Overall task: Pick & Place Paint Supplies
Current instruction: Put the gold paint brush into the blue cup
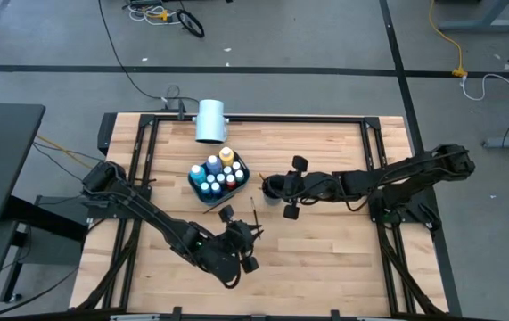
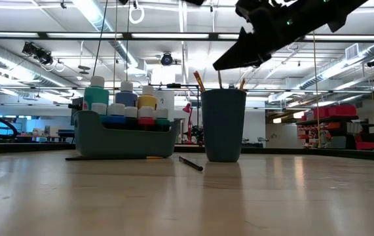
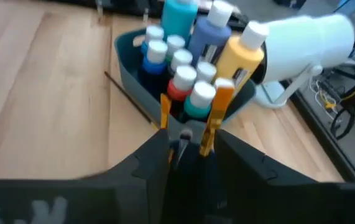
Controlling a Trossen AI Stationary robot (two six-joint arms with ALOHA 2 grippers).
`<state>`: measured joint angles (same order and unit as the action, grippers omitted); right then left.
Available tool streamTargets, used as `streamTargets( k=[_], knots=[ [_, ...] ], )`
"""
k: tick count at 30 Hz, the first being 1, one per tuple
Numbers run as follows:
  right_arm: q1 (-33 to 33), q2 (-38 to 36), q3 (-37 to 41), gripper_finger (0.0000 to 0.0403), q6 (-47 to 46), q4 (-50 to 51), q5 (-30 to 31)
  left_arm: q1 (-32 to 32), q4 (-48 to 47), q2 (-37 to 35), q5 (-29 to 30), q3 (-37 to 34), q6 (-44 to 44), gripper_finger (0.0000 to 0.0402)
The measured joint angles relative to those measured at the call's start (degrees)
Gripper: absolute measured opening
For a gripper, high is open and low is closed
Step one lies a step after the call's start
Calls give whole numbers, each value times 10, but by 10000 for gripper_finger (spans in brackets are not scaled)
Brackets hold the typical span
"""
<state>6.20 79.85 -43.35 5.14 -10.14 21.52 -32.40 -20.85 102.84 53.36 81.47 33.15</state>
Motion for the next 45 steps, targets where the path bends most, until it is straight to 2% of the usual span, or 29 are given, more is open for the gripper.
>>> streamTargets(
  k=[3, 8, 16, 20, 24, 27, 30, 36, 40, 45],
  knots=[
    [0, 0, 0, 141, 1, -28, 0, 0, -63, 4, -36, -4, 79, 61],
    [18, -1, 0, 144, 28, -79, 1, 0, -76, 15, -83, -51, 174, 61],
    [84, -1, 0, 144, 78, -142, -9, 0, -91, 23, -162, -139, 310, 61],
    [110, -3, 0, 144, 79, -155, -80, 0, -146, 23, -218, -161, 369, 61],
    [126, -3, 0, 144, 104, -153, -170, -1, -239, 23, -274, -163, 427, 53],
    [136, -3, 0, 144, 134, -146, -210, -4, -314, 23, -269, -163, 463, 42],
    [141, -3, 0, 144, 140, -146, -210, -4, -369, 23, -242, -166, 504, 34],
    [141, -3, 0, 144, 140, -145, -209, 9, -366, 23, -229, -201, 514, 42],
    [141, -3, 0, 144, 140, -145, -209, 27, -361, 23, -228, -223, 503, 67],
    [141, -3, 0, 144, 141, -145, -209, 57, -319, 23, -231, -238, 442, 104]
  ],
)
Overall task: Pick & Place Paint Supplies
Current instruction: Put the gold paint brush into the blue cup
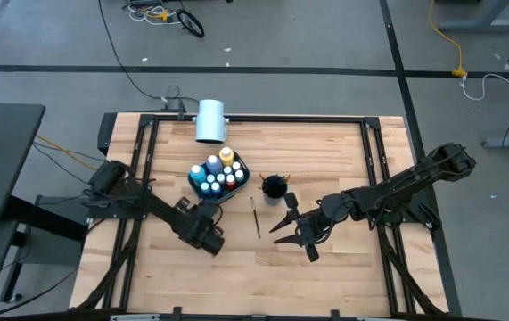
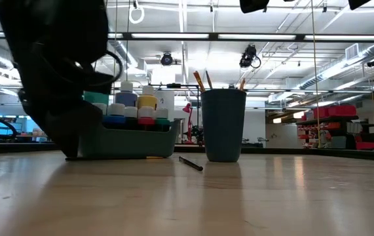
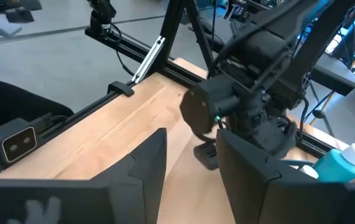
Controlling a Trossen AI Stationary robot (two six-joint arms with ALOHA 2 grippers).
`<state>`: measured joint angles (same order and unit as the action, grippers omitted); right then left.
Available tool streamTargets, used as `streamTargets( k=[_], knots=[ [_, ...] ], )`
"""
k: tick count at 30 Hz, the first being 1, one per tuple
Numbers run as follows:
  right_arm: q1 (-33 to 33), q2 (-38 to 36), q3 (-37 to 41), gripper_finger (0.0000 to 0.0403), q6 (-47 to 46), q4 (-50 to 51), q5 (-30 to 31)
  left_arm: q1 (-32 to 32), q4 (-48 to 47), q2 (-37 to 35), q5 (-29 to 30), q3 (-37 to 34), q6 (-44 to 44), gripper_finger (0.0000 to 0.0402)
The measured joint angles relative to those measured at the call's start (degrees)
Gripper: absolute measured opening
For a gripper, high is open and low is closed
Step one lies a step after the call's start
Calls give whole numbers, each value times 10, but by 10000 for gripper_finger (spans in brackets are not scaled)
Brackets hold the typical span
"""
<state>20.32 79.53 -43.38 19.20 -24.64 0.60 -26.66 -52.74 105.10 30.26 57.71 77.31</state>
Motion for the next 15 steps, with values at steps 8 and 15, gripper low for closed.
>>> streamTargets(
  k=[8, 15],
  knots=[
    [0, 0, 0, 144, 0, 2, 0, 39, 64, -4, -19, -15, -112, 150],
    [0, 0, 0, 144, 0, 3, 0, 64, 61, -3, -58, -15, -127, 160]
  ],
)
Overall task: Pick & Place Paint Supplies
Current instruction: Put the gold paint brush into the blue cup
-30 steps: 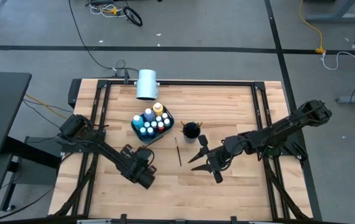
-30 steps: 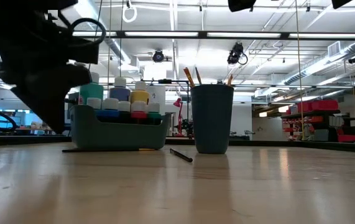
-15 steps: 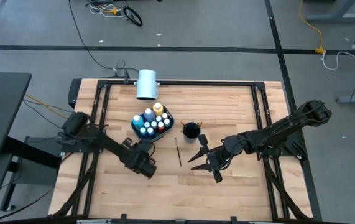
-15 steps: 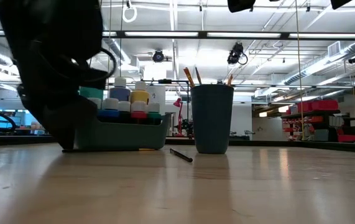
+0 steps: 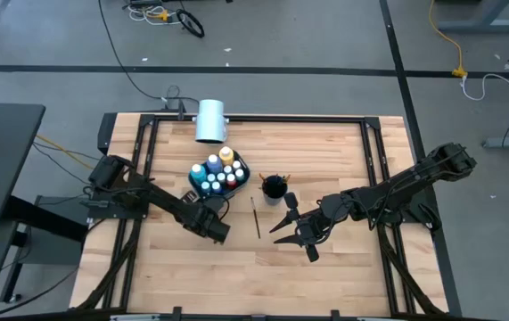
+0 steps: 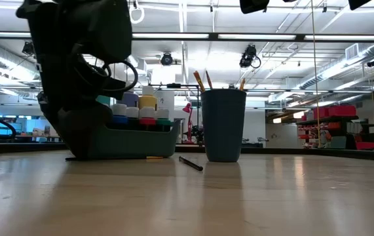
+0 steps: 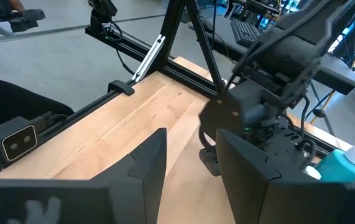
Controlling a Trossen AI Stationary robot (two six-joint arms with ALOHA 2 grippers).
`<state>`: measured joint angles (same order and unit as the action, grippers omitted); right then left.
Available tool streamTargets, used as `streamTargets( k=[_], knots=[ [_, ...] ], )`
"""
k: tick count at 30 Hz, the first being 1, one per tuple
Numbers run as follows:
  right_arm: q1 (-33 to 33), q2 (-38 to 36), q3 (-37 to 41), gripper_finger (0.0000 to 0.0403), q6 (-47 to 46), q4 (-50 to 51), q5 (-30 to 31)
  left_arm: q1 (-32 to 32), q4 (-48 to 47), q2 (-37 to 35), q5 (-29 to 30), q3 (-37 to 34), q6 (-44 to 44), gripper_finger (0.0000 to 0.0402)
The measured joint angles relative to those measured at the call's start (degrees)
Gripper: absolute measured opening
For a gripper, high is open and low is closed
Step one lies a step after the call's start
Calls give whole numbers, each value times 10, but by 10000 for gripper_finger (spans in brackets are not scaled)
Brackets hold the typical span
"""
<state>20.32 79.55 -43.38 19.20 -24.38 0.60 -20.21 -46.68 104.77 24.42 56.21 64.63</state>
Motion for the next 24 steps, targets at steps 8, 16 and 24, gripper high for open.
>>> streamTargets(
  k=[8, 16, 24],
  knots=[
    [0, 0, 0, 144, 0, 0, 0, 30, 6, -2, -77, 0, -21, 141],
    [0, 0, 0, 144, 0, 0, 0, 38, 22, -2, -108, 0, -54, 101],
    [0, 0, 0, 144, 0, 0, 0, 30, 21, 1, -144, 24, -55, 33]
  ],
)
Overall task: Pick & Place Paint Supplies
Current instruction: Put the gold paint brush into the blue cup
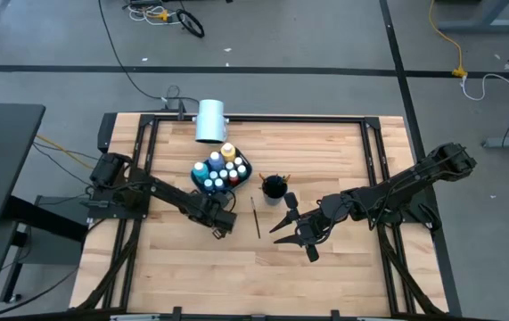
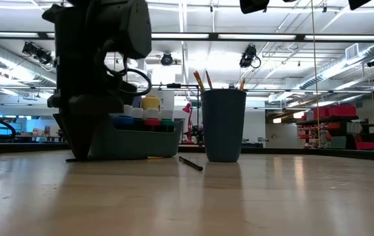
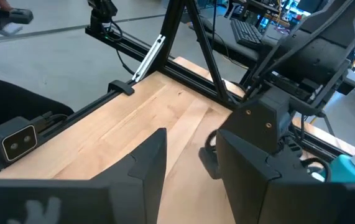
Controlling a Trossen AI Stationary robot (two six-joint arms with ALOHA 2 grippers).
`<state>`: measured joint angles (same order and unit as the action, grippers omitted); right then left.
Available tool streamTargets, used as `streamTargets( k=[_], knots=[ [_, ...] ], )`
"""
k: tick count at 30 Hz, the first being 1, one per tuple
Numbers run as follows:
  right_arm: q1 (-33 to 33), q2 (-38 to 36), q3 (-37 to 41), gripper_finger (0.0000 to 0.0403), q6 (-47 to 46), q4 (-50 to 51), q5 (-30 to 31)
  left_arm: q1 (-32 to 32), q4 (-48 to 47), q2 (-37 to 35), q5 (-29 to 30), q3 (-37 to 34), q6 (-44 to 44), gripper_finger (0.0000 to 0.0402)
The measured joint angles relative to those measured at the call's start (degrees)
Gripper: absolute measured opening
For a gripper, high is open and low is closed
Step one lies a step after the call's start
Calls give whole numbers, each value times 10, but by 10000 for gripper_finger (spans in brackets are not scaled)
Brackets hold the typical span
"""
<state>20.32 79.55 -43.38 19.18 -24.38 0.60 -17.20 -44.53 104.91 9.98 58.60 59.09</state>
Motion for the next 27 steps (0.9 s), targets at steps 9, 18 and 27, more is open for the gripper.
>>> streamTargets(
  k=[9, 18, 27],
  knots=[
    [0, 0, 0, 144, 0, 0, 0, -38, 65, 5, -104, 54, -1, 11],
    [0, 0, 0, 144, -13, 0, -2, -94, 109, 5, -55, 56, 42, 28],
    [0, 6, 0, 144, -95, 125, -3, -141, 108, 4, -18, 57, 54, 17]
  ],
)
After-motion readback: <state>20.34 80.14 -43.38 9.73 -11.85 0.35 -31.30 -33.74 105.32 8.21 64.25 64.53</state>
